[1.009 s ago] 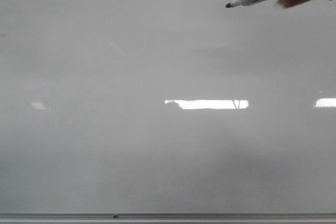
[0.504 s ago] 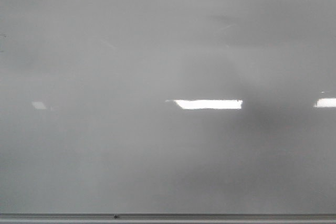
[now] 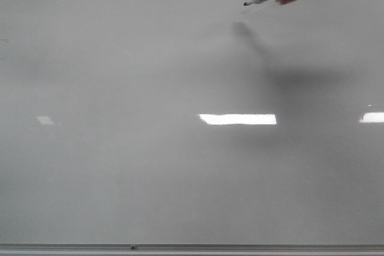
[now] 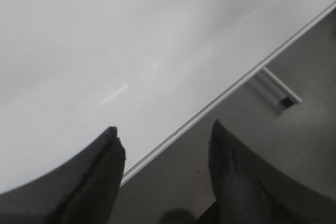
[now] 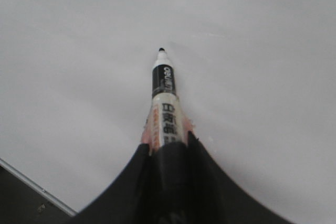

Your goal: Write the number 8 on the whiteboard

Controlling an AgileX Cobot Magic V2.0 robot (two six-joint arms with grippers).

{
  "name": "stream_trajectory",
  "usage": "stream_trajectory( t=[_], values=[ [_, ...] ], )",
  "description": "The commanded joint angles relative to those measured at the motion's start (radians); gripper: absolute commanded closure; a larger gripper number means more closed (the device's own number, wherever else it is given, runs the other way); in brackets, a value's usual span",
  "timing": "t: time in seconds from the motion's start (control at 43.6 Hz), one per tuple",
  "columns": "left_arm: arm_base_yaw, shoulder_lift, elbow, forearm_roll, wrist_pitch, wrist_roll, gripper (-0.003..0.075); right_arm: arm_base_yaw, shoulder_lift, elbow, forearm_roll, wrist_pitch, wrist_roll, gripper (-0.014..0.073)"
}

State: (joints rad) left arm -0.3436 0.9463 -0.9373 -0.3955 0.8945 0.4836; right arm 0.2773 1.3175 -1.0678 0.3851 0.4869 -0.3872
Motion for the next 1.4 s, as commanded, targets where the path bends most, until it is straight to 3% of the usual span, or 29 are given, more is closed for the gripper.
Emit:
stream_trajectory(
  t=[0.0, 0.183, 0.367, 0.573, 0.803, 0.917, 1.169, 1.376],
  values=[
    [0.002, -0.012, -0.027, -0.035, -0.058, -0.009, 0.0353, -0.003, 0.012, -0.057, 0.018, -0.076, -0.002, 0.0691],
    [0.002, -0.012, -0.027, -0.037, -0.058, -0.009, 0.0353, 0.039, 0.101, -0.115, 0.014, 0.012, -0.029, 0.0691],
    [0.002, -0.012, -0.027, -0.037, -0.058, -0.009, 0.0353, -0.018, 0.079, -0.093, -0.108, 0.094, 0.053, 0.0691],
    [0.002, -0.012, -0.027, -0.037, -0.056, -0.009, 0.0353, -0.033, 0.051, 0.004, -0.116, 0.082, 0.060, 0.0691],
    [0.002, -0.012, -0.027, -0.037, -0.058, -0.009, 0.0353, 0.074, 0.077, 0.043, -0.090, -0.041, 0.060, 0.0691],
    [0.002, -0.012, -0.027, -0.037, -0.058, -0.009, 0.0353, 0.088, 0.079, 0.013, -0.090, -0.073, 0.060, 0.0691],
    [0.002, -0.012, -0.027, -0.037, -0.058, -0.007, 0.0353, 0.016, 0.074, -0.102, -0.091, 0.019, 0.059, 0.0691],
    [0.002, -0.012, -0.027, -0.037, -0.060, -0.007, 0.0353, 0.019, 0.074, -0.173, -0.095, 0.020, 0.059, 0.0691]
  ],
)
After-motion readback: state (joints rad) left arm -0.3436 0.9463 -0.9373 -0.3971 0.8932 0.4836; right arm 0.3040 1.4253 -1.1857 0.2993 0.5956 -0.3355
